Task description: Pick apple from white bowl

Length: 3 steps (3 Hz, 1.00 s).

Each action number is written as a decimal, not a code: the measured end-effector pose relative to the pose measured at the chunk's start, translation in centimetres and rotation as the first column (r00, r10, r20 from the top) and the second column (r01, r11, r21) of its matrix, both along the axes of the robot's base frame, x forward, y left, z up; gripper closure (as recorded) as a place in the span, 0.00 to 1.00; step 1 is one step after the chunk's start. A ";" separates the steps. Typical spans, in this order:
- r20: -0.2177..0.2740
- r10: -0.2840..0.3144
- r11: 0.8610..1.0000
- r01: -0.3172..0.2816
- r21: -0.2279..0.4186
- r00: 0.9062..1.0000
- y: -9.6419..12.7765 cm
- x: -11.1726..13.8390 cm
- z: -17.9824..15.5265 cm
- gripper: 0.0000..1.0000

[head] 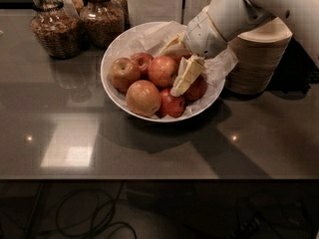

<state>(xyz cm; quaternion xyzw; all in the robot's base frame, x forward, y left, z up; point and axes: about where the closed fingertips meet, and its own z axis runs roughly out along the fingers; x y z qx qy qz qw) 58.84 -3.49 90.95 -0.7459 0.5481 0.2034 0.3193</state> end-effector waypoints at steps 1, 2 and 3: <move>0.000 0.000 1.000 0.000 0.000 1.000 0.0 0.0 0.7 1.00; 0.000 0.000 1.000 0.000 0.000 1.000 0.0 0.0 0.7 1.00; 0.013 -0.025 0.999 0.024 0.036 1.000 -0.7 -0.5 0.4 1.00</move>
Offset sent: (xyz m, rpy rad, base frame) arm -0.0047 0.0064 0.0454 -0.0420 -0.0224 -0.0011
